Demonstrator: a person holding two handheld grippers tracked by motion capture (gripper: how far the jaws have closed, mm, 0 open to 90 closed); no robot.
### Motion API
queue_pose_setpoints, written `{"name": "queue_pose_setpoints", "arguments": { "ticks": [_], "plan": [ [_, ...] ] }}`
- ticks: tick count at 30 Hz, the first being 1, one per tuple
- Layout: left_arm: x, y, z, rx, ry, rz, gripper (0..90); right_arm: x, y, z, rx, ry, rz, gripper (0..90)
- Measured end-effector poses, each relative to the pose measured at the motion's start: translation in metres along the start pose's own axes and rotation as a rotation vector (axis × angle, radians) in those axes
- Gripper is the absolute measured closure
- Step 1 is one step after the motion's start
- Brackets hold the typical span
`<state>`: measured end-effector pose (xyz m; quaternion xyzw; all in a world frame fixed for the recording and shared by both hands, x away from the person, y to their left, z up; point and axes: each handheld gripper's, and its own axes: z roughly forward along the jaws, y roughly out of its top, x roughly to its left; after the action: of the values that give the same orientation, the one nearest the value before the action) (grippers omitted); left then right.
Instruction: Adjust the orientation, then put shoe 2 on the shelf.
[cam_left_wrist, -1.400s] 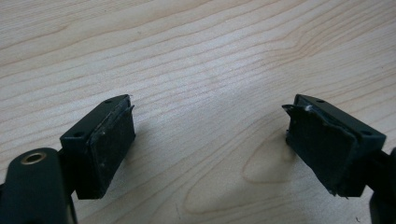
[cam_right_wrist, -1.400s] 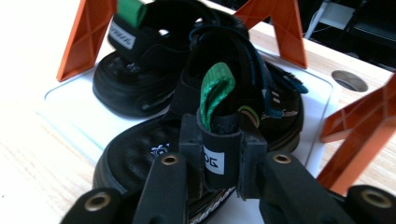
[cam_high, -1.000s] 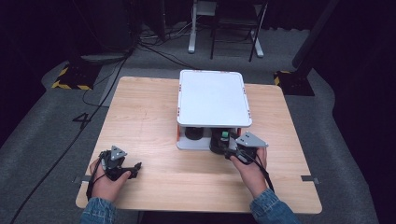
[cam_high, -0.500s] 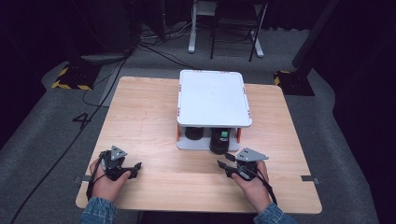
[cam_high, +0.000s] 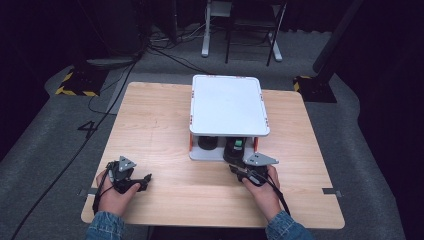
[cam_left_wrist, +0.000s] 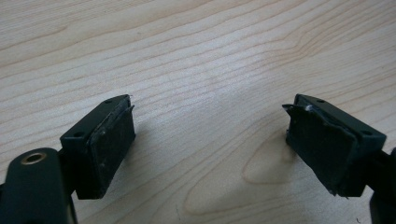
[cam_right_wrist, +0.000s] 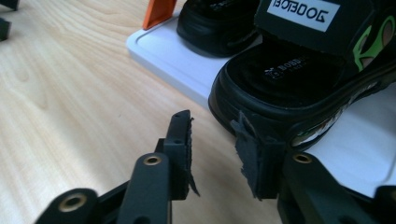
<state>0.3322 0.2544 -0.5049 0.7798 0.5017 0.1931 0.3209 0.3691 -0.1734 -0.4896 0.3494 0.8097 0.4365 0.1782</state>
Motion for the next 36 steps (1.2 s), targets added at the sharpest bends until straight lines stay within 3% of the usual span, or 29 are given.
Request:
{"name": "queue_pose_setpoints", "arguments": {
  "ticks": [4, 13, 16, 17, 22, 26, 27, 36],
  "plan": [
    [0.0, 0.0, 0.0, 0.0, 0.0, -0.001, 15.3, -0.005, 0.006, 0.01, -0.014, -0.05, -0.012, 65.6],
    [0.0, 0.0, 0.0, 0.0, -0.001, -0.001, 15.3, -0.019, 0.019, 0.034, -0.019, -0.111, -0.023, 65.0],
    [0.0, 0.0, 0.0, 0.0, -0.001, -0.001, 15.3, -0.019, 0.019, 0.034, -0.028, -0.107, -0.012, 60.1],
    [0.0, 0.0, 0.0, 0.0, -0.002, 0.0, 15.3, -0.018, 0.019, 0.034, -0.034, -0.104, -0.005, 54.2],
    [0.001, 0.0, 0.0, 0.001, -0.002, 0.003, 15.3, -0.011, 0.02, 0.012, -0.077, -0.053, -0.017, 50.8],
    [0.0, 0.0, 0.0, 0.0, -0.002, 0.002, 15.3, -0.014, 0.023, -0.025, -0.111, -0.002, 0.007, 49.7],
    [0.0, 0.0, 0.0, 0.0, -0.002, 0.001, 15.3, -0.014, 0.023, -0.025, -0.111, -0.002, 0.007, 49.7],
    [0.001, -0.001, -0.001, -0.001, -0.008, -0.002, 15.5, -0.033, 0.018, -0.079, -0.106, -0.003, 0.055, 48.4]
  ]
}}
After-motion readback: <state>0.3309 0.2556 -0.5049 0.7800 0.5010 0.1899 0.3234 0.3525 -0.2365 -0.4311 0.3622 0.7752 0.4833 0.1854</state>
